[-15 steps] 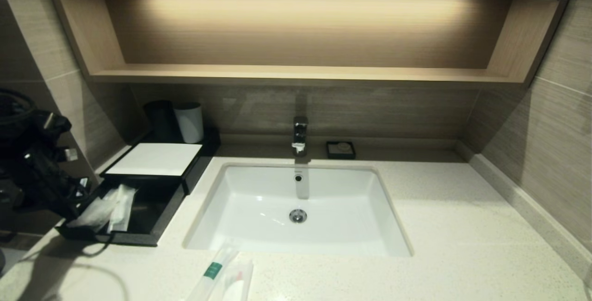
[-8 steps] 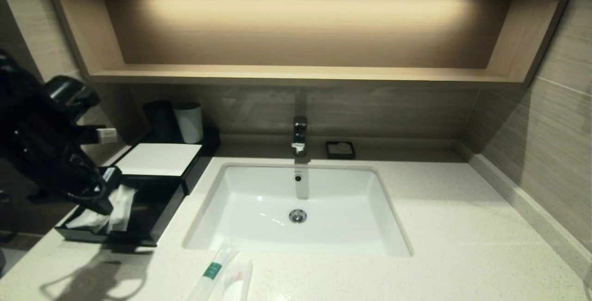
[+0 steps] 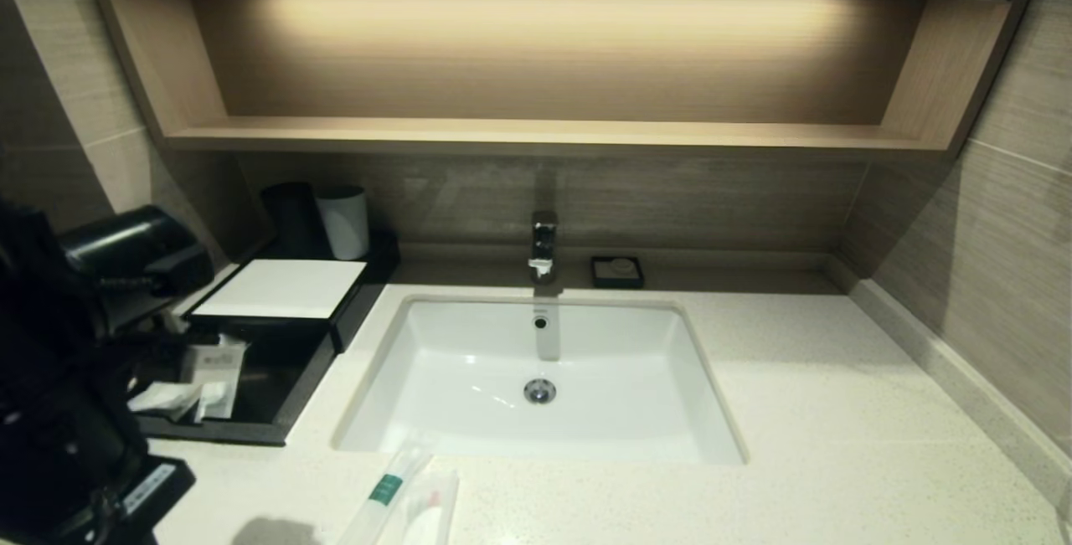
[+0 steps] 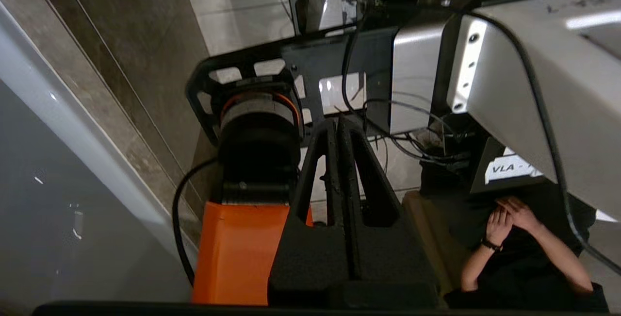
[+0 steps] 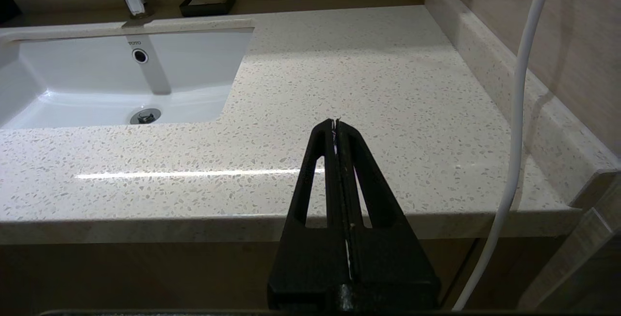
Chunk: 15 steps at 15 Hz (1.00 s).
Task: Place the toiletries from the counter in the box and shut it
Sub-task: Pick up the bathroom toiletry
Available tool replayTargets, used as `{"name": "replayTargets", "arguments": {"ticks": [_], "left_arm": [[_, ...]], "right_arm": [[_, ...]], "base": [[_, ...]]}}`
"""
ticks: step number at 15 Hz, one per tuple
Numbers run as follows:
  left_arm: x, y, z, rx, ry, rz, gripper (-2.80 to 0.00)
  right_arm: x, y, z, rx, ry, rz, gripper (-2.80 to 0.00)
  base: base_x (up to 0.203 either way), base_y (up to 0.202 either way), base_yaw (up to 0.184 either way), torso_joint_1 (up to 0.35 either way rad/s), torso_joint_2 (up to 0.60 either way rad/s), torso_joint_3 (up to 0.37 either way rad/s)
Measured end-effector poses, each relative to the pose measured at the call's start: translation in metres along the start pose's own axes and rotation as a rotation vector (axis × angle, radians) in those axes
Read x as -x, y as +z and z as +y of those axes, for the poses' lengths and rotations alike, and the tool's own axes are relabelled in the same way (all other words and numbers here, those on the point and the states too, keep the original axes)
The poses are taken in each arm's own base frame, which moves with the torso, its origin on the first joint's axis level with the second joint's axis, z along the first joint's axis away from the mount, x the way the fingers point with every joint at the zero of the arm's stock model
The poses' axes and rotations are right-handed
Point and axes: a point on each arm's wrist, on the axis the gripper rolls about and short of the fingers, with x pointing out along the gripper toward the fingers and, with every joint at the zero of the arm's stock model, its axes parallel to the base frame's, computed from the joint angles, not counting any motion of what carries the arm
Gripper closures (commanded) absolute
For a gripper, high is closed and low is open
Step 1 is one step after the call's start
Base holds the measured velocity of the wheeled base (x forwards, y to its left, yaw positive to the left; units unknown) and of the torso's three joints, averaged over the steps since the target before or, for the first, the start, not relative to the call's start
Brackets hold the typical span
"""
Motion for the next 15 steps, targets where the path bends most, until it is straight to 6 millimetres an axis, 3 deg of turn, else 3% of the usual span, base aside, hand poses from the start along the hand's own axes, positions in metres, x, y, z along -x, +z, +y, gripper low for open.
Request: {"name": "replayTargets", "arguments": {"ticks": [5,9,12,13,15], "left_arm": [[-0.045,-0.021,-0.004,0.016,0.002,-0.036,0.00],[-0.083,-0.010,-0.002,0.025,0.029,-0.202,0.00],[-0.096,0.000,-0.003,0.021,0.030,-0.234,0.00],[-0.099,0.001,-0.003,0.019,0.034,-0.224,-2.80],[-0.102,0.004,-0.003,0.019,0.039,-0.206,-2.80]], "right_arm": [[0.000,0.000,0.000,0.000,0.000,0.000,0.00],[0.000,0.000,0.000,0.000,0.000,0.000,0.00],[0.000,0.000,0.000,0.000,0.000,0.000,0.00],[0.000,0.000,0.000,0.000,0.000,0.000,0.00],[0.000,0.000,0.000,0.000,0.000,0.000,0.00]], "base": [[0.000,0.000,0.000,0.000,0.00,0.000],[0.000,0.000,0.000,0.000,0.00,0.000],[0.000,0.000,0.000,0.000,0.00,0.000],[0.000,0.000,0.000,0.000,0.00,0.000],[0.000,0.000,0.000,0.000,0.00,0.000]]}}
